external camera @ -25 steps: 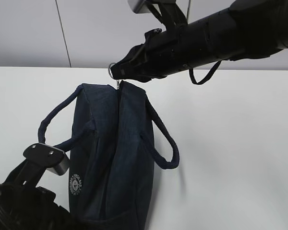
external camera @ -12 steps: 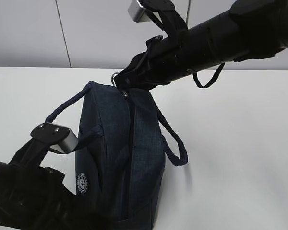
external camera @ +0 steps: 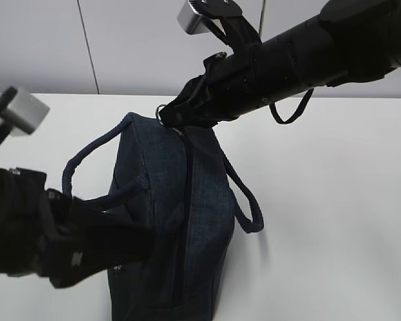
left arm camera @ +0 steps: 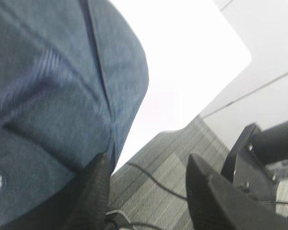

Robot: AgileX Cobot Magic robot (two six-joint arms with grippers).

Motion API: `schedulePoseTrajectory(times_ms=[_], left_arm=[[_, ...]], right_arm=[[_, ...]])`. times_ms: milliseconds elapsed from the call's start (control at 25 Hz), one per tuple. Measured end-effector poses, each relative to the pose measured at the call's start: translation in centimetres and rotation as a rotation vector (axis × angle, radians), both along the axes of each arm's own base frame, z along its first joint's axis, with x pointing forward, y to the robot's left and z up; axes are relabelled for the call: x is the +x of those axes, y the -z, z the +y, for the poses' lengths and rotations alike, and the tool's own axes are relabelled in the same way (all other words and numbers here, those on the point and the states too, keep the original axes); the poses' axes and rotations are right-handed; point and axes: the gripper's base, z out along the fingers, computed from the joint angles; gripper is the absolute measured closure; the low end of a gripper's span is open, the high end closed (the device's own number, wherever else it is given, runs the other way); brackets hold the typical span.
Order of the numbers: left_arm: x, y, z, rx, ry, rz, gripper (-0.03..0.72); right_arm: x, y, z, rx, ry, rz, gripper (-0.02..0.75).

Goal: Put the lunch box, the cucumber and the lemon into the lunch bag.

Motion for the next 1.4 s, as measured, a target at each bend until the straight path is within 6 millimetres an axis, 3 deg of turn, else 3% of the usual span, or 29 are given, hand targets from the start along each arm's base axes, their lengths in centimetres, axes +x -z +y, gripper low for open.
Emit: schedulePoseTrajectory(times_ms=[160, 360, 600, 760, 960, 1080, 1200, 1280, 1400], left_arm=[[2.3, -1.6, 0.6, -0.031, -0.091, -0.030, 0.342], [6.5, -1.6, 2.1, 0.007, -0.209, 0.007, 0.342], [10.5, -1.2, 1.0, 0.028, -0.202, 0.118, 0.343], [11.9, -0.8, 0.1, 0.040, -0.185, 0.199, 0.343], [11.9, 0.0, 0.1, 0.083, -0.171, 0.266, 0.350], [11.8, 0.1, 0.1, 0.102, -0.164, 0.265, 0.451], [11.8, 0.3, 0.3, 0.140, -0.145, 0.250, 0.624], [11.8, 0.4, 0.5, 0.172, -0.134, 0.232, 0.674], [11.8, 0.5, 0.6, 0.205, -0.123, 0.211, 0.691]], right_arm=[[0.0, 0.0, 0.0, 0.000, 0.000, 0.000, 0.738], [0.0, 0.0, 0.0, 0.000, -0.001, 0.002, 0.738], [0.0, 0.0, 0.0, 0.000, -0.001, 0.002, 0.738], [0.0, 0.0, 0.0, 0.000, -0.003, 0.003, 0.738], [0.0, 0.0, 0.0, 0.000, -0.003, 0.003, 0.738], [0.0, 0.0, 0.0, 0.002, -0.002, 0.004, 0.738], [0.0, 0.0, 0.0, 0.002, -0.002, 0.004, 0.738], [0.0, 0.0, 0.0, 0.002, -0.002, 0.004, 0.738], [0.0, 0.0, 0.0, 0.002, 0.000, 0.003, 0.738]])
